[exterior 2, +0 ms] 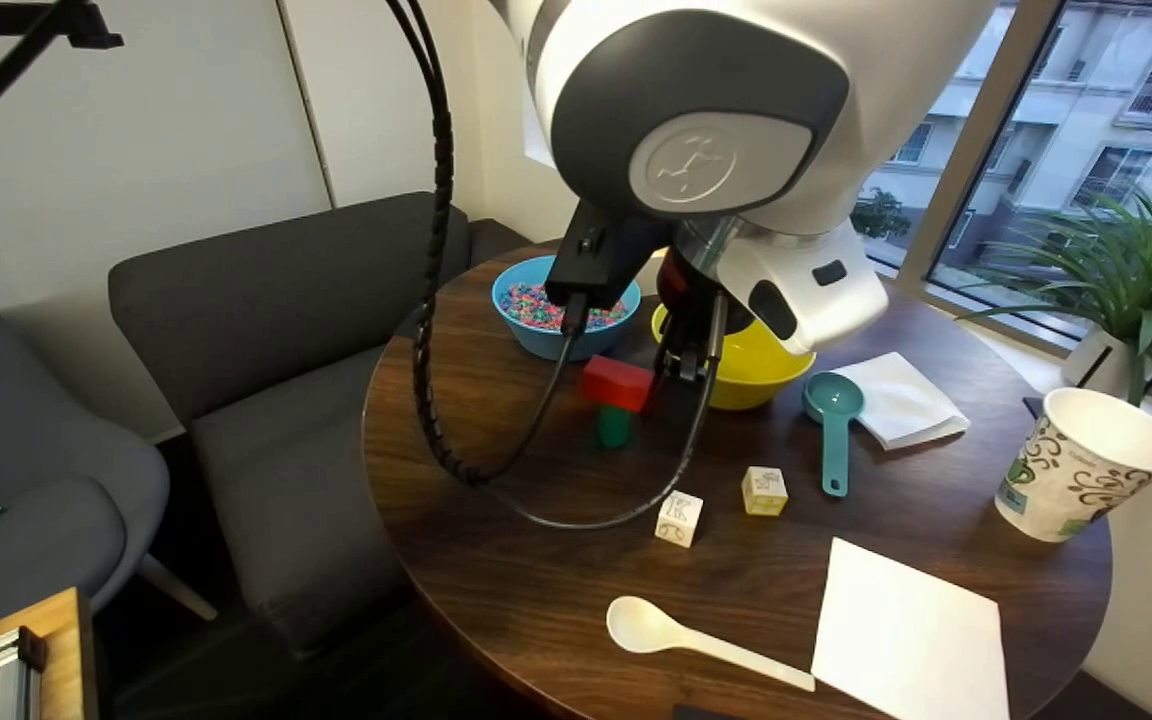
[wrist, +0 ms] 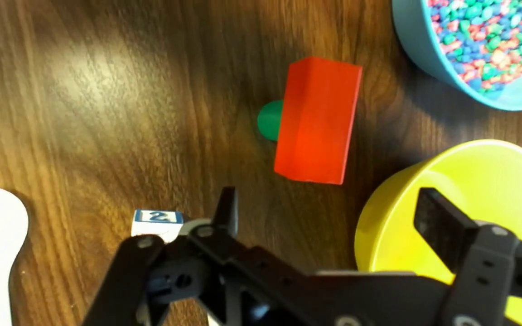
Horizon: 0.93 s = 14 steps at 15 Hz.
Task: Turn the orange block in an upright position, pick up the white block and put it on top of the orange block
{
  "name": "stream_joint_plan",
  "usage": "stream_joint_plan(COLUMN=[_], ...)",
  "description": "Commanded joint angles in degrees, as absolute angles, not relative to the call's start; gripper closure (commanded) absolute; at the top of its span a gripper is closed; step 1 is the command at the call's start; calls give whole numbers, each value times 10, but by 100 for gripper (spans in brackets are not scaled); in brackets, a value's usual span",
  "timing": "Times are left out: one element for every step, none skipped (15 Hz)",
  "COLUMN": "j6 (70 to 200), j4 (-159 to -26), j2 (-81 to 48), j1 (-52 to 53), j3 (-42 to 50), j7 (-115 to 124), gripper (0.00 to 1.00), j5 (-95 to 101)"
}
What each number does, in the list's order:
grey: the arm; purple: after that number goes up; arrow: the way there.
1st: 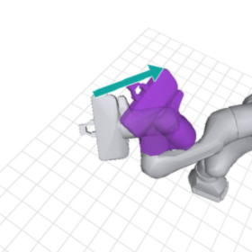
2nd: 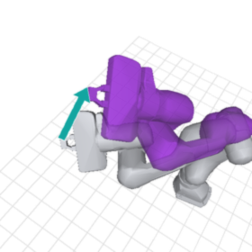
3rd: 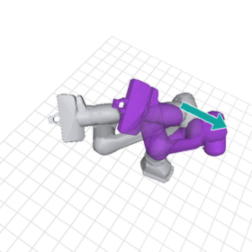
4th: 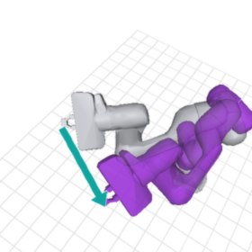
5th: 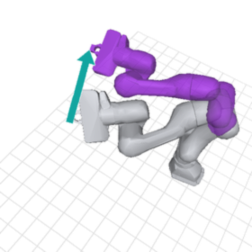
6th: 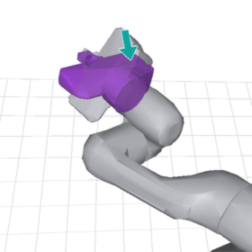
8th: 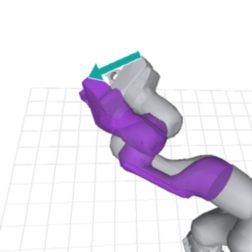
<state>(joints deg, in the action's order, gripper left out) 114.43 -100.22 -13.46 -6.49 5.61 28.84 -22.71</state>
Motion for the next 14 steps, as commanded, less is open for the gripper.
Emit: stream_joint_plan(j6=[1106,1099,1085,1077,1069,1065,1059,1054,1051,1050,1050,1048,1046,1043], j4=[-969,-964,-958,-954,-950,-946,-942,-938,-936,-935,-933,-931,-929,-927], j2=[-161,-165,-170,-173,-177,-180,-182,-185,-187,-189,-191,-192,-194,-196], j1=[-67,-67,-67,-67,-66,-66,-66,-66,-66,-66,-67,-67,-68,-68], j3=[56,56,56,57,58,59,60,60,61,62,62,62,62,62], j7=[300,302,303,305,307,308,309,310,312,313,312,312,312,312], gripper=[0,0,0,0,0,0,0,0,0,0,0,2,6,5], j5=[-252,-253,-254,-250,-244,-242,-242,-242,-240,-240,-240,-241,-241,-242])
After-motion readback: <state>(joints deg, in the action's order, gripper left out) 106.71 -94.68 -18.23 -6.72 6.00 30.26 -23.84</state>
